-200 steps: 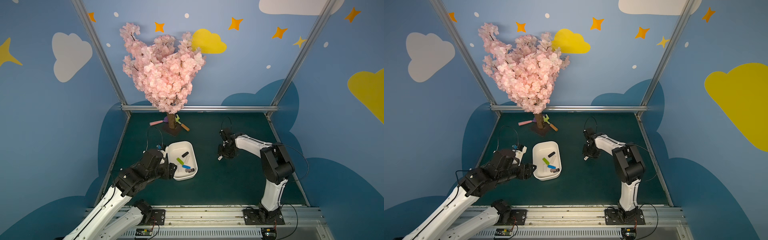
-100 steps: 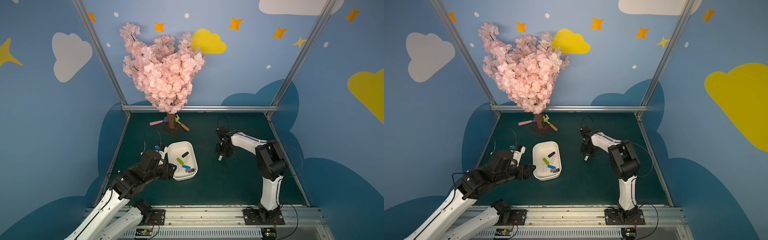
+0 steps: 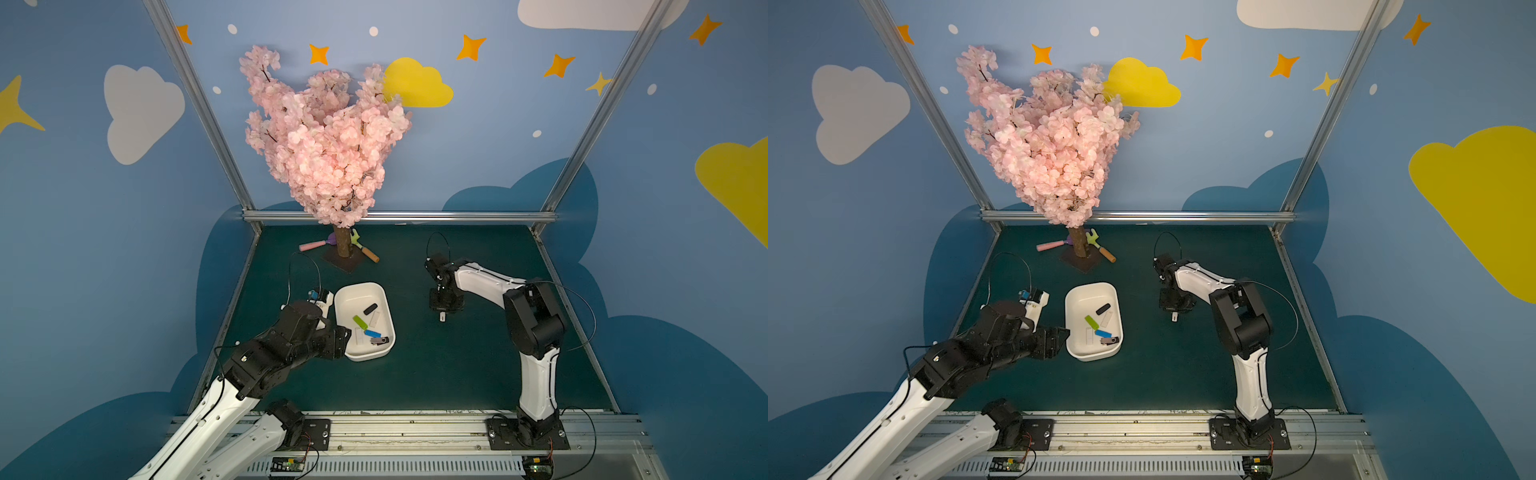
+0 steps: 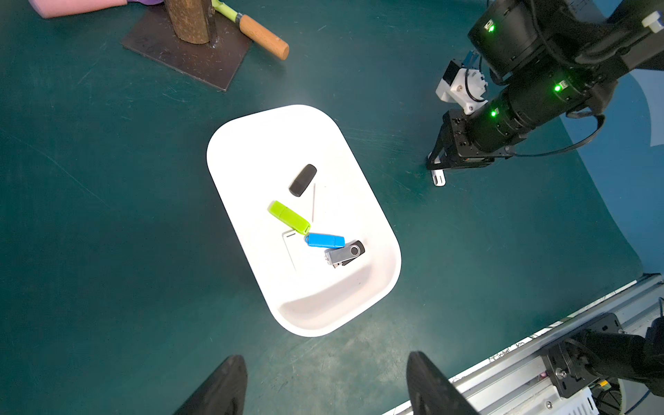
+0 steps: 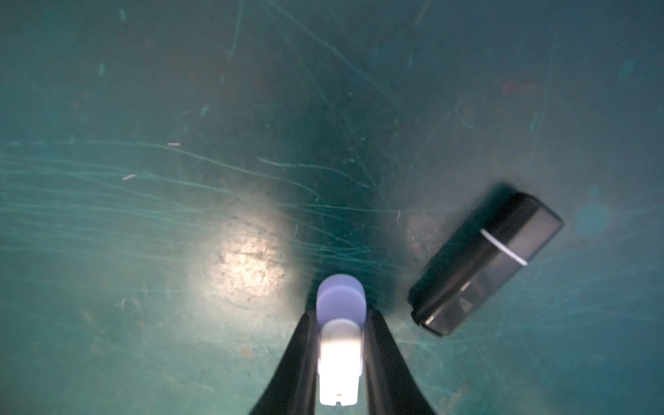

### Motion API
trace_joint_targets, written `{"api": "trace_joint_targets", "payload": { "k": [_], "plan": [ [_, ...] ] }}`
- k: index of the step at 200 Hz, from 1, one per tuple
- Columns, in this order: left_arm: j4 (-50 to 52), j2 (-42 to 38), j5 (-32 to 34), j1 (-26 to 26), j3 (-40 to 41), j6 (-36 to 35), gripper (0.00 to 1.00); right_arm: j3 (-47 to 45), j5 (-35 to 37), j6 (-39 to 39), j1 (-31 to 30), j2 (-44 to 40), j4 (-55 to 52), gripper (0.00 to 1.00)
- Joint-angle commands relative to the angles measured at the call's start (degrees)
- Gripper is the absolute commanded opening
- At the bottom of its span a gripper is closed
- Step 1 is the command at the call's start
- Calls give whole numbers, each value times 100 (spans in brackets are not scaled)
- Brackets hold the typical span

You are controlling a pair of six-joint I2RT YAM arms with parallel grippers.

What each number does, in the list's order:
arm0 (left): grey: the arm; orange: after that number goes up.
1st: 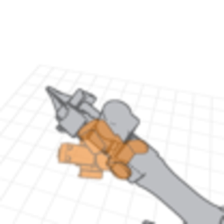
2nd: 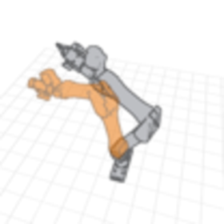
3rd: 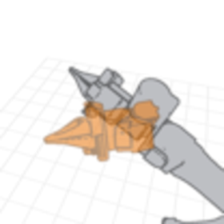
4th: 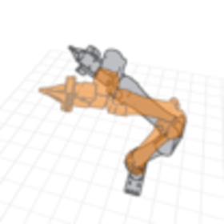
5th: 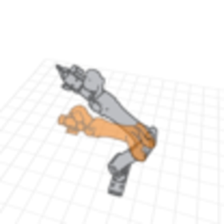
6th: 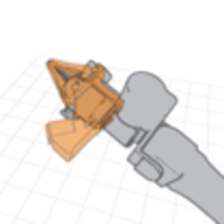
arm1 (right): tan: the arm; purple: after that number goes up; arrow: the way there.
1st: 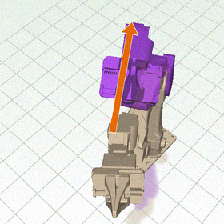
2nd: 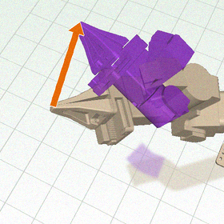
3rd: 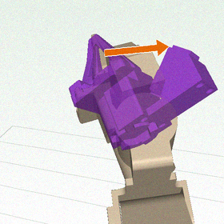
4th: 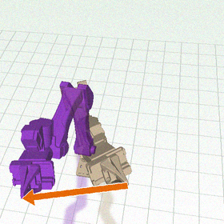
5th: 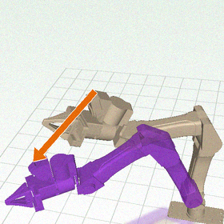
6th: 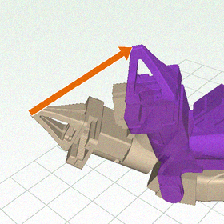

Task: Put the usb flash drive into the storage box
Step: Pick up the USB flash from the center of the board.

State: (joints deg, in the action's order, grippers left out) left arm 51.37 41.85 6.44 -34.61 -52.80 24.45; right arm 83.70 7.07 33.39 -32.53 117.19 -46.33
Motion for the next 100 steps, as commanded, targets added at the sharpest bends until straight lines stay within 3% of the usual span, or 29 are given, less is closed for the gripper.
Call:
{"api": "trace_joint_targets", "payload": {
  "k": [1, 42, 71, 100],
  "plan": [
    [27, -23, 74, 7, -4, -1, 73, 114, 240, -184, -118, 28, -192, 20],
    [66, -73, 207, 11, -39, 18, 72, -239, -200, -802, -565, -975, 459, 19],
    [65, -259, 348, 21, -20, 64, 73, 16, -30, -1216, -1018, -1478, 297, 19],
    [82, -316, 420, 18, -20, 87, 73, 361, -399, -1399, -1388, -1598, 212, 19]
  ]
}}
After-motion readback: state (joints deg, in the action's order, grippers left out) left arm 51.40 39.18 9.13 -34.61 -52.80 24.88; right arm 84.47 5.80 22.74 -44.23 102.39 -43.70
